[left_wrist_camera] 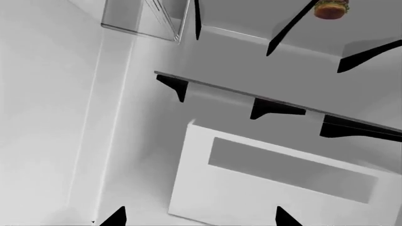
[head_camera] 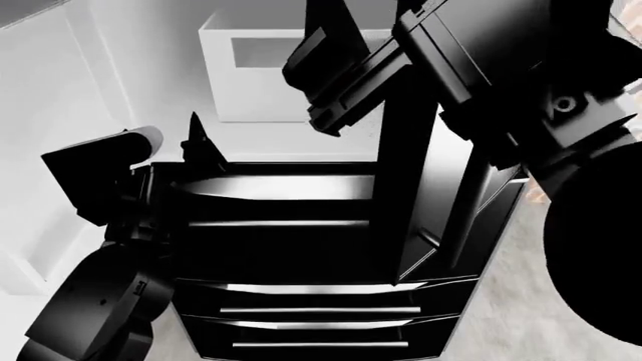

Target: Open the fridge doors

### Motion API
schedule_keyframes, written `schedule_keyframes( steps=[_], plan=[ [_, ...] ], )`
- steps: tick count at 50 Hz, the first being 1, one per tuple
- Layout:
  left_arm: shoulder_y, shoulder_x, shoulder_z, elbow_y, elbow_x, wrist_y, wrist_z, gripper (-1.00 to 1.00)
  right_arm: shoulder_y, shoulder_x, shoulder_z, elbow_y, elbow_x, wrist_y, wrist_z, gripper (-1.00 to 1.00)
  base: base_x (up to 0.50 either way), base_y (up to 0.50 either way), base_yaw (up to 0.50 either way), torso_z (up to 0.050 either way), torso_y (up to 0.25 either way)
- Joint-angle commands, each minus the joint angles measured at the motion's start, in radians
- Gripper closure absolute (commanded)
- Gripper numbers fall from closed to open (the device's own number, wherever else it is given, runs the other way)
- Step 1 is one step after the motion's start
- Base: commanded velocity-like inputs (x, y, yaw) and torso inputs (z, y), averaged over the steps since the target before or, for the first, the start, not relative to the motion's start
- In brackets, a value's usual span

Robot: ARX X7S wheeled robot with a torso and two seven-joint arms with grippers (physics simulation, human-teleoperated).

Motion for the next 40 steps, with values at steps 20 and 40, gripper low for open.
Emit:
schedule_keyframes(
  steps=[20, 40],
  plan=[
    [0.002, -0.005, 0.011, 0.012, -0.004, -0.003, -0.017, -1.0, -0.041, -0.047, -0.18, 0.165, -0.421, -0.224, -0.384, -1.0, 0.0, 0.0, 0.0, 0.0, 0.0],
    [-0.01, 0.0, 0.018, -0.019, -0.001, 0.021, -0.008, -1.0, -0.063, -0.122, -0.353, 0.289, -0.569, -0.323, -0.523, -1.0, 0.0, 0.0, 0.0, 0.0, 0.0]
  ],
)
